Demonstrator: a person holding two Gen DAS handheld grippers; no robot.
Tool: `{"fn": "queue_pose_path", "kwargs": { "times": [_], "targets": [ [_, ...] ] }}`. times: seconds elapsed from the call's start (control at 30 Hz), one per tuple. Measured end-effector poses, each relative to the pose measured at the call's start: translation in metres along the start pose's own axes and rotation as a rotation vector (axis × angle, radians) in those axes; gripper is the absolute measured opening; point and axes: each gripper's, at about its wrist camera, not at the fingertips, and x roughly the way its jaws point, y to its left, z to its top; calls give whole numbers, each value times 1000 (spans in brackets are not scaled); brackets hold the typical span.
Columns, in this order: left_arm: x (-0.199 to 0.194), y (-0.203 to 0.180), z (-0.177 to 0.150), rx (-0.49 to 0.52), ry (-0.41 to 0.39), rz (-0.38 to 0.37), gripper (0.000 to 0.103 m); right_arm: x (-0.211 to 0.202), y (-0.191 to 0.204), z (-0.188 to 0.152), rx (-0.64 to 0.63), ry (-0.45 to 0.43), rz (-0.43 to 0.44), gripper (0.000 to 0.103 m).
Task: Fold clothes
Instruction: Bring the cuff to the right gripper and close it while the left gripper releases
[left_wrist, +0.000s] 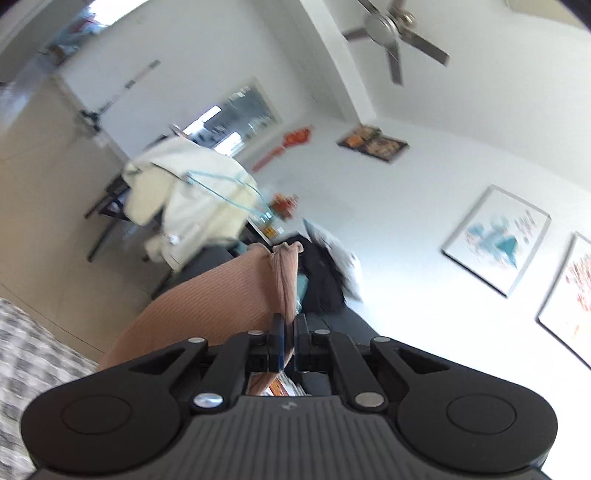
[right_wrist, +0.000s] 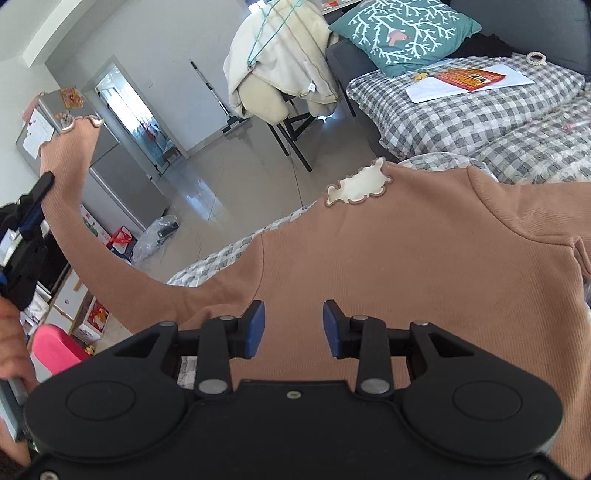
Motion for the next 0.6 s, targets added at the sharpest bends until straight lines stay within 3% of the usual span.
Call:
{"fn": "queue_pose_path", "kwargs": {
  "times": [0.17,0.43,0.6],
  "targets": [
    [48,-23,-69,57,192,-47,3,-18,-46,5,210,5,69,39],
    [80,-21,-170,74,395,-57,3,-44,-110,4,450,26,202,45],
    [91,-21,-206,121,517,-52,3,-39,-126,-2,496,81,155,48]
  ]
}}
